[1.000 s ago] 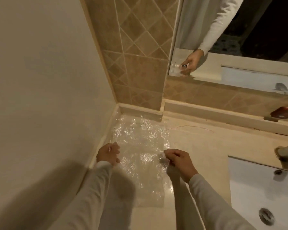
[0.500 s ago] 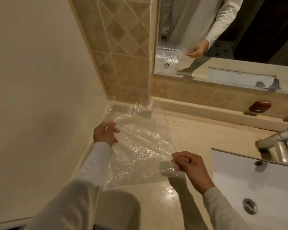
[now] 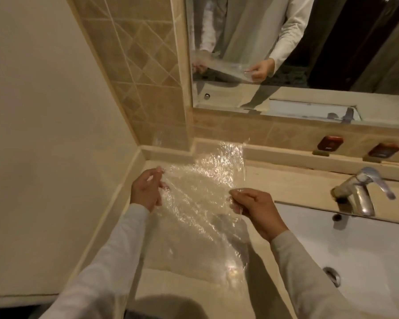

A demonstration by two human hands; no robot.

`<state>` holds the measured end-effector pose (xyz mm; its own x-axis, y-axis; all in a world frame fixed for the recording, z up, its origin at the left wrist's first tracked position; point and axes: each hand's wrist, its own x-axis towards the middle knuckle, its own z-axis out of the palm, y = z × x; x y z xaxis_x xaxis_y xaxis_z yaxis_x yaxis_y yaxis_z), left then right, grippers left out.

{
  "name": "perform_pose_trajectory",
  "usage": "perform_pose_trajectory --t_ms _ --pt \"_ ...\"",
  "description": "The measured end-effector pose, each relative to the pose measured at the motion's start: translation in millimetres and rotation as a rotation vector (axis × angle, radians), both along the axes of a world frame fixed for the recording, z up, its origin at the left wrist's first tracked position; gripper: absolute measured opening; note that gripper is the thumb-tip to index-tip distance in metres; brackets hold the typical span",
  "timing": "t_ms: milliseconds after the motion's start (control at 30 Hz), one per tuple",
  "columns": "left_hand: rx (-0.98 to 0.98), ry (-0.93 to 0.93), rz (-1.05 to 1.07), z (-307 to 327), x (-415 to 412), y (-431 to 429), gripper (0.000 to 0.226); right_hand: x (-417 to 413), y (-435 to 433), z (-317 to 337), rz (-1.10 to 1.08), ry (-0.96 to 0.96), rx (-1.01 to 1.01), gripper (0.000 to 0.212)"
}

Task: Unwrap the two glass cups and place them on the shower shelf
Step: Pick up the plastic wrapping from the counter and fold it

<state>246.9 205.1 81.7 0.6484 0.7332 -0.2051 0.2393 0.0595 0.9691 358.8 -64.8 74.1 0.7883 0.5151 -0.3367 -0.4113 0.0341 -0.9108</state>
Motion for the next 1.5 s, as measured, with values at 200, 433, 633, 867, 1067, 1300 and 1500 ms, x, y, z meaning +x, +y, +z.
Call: perform_pose_trajectory --t_ms 200,433,633,867,1067,1300,1500 --pt "-0.407 0.22 -0.202 -23 -52 -19 0.062 15 6 3 -0.182 -0.03 0.086 0.007" --pt "-0.252 0.059 0.033 -26 -77 -13 0.027 33 -12 6 -0.108 -0.15 -0.04 0.004" --pt "-0.491 -0.103 0.112 -32 -68 -29 0.046 27 -9 4 -0.132 -0.121 0.045 0.014" --pt "-0.422 -0.1 0.201 -40 -72 -39 0.033 25 -30 -10 -0.007 -0.07 -0.036 0.006" --pt "-0.403 -0.071 0.263 -47 -88 -46 0.017 22 -41 -16 0.153 0.019 -0.173 0.038" --pt "-0.307 0.128 0.275 -58 -93 -77 0.033 -11 -32 -35 0.033 -0.124 -0.245 0.008" --pt "1.001 0.021 -0.296 -19 -32 -110 0.056 21 -51 -12 0.467 -0.515 -0.514 0.011"
